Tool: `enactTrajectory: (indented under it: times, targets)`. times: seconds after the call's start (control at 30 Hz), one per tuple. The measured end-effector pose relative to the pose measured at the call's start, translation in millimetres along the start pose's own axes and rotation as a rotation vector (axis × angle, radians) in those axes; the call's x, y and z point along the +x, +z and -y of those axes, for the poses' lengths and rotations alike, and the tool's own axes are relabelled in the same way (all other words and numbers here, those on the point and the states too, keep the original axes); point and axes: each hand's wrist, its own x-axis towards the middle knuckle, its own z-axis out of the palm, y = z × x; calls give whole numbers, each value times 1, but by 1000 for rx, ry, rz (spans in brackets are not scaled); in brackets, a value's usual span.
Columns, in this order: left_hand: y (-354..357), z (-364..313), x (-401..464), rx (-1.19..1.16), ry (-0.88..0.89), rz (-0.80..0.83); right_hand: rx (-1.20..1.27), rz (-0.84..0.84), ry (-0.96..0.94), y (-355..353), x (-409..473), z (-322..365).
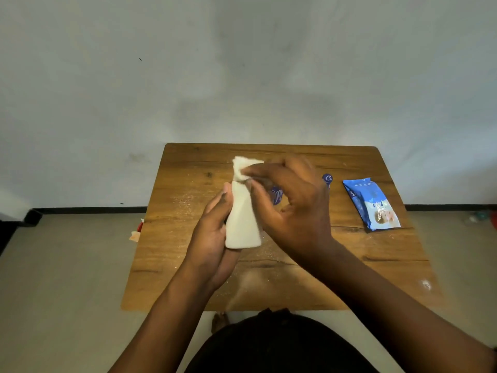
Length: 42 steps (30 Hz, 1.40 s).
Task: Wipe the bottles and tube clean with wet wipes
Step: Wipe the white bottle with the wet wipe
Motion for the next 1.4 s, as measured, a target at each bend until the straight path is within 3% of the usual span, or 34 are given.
enactTrajectory:
  times: [0.1,0.33,0.5,0.63,0.83,0.93,1.03,1.3,1.4]
  targets:
    - [0,-3,-1,-48,10,-22,12,6,2,5,1,6]
    - [-16,-16,2,-241,-41,71,104,234,-144,11,-37,23]
    - [-24,-8,1,-408,-105,85,120,133,-23,8,-7,11]
    - [-28,-11,2,-460,-122,113,152,180,-28,8,-7,8]
    - [-31,-19,1,-194,-82,-18,133,344,-101,7,-38,5]
    - [-30,-17,-3,-58,-104,14,143,293,-51,10,-34,-1]
    - [-28,-22,-3,-66,-119,40,205,208,4,15,-26,2]
    - [-58,-38,15,-371,-217,-224,278,223,127,28,-46,6]
    - [-65,-37,18,-408,-230,-304,288,132,228,28,-44,7]
